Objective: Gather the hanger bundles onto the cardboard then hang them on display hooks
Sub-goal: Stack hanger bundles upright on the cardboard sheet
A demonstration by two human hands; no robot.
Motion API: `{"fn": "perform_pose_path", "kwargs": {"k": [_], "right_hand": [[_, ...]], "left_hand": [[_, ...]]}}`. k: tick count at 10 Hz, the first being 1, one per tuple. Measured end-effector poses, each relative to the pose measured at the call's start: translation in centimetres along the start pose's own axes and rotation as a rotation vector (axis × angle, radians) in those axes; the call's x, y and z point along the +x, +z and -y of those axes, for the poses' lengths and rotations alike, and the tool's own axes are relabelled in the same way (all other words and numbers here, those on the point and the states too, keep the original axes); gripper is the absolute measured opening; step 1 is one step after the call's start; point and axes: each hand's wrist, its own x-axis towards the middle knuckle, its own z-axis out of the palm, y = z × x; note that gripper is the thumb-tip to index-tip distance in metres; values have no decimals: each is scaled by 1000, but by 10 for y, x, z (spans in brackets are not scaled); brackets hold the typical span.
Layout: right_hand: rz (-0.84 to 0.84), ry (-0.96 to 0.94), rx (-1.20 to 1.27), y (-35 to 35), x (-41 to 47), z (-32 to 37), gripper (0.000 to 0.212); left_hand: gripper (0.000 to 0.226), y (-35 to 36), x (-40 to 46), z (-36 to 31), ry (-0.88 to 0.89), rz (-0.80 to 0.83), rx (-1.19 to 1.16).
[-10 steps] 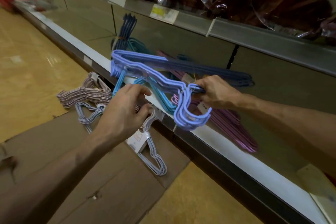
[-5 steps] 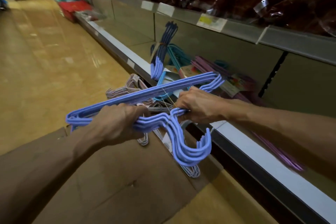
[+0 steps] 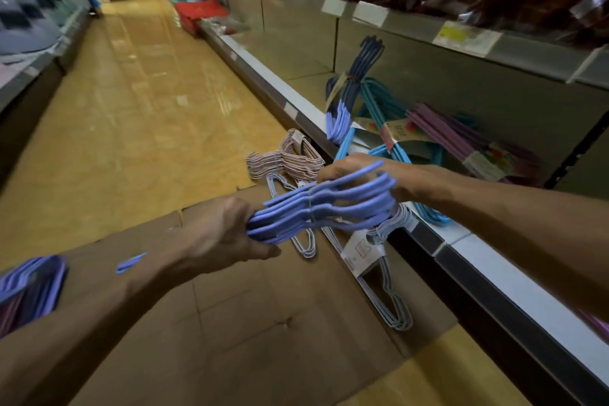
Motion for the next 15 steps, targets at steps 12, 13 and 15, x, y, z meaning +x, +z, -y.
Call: {"fn": "perform_pose_path", "kwargs": {"k": [12, 13, 15], "right_hand": [[-678, 44, 1364, -90, 117, 190, 46], [-637, 79, 1567, -86, 136, 208, 29], [-504, 48, 1729, -77, 170, 242, 20]], "left_hand": [[22, -29, -81, 35, -462, -262, -946], [26, -28, -97, 47, -539, -277, -962], [10, -30, -131, 72, -553, -332, -1053]]}}
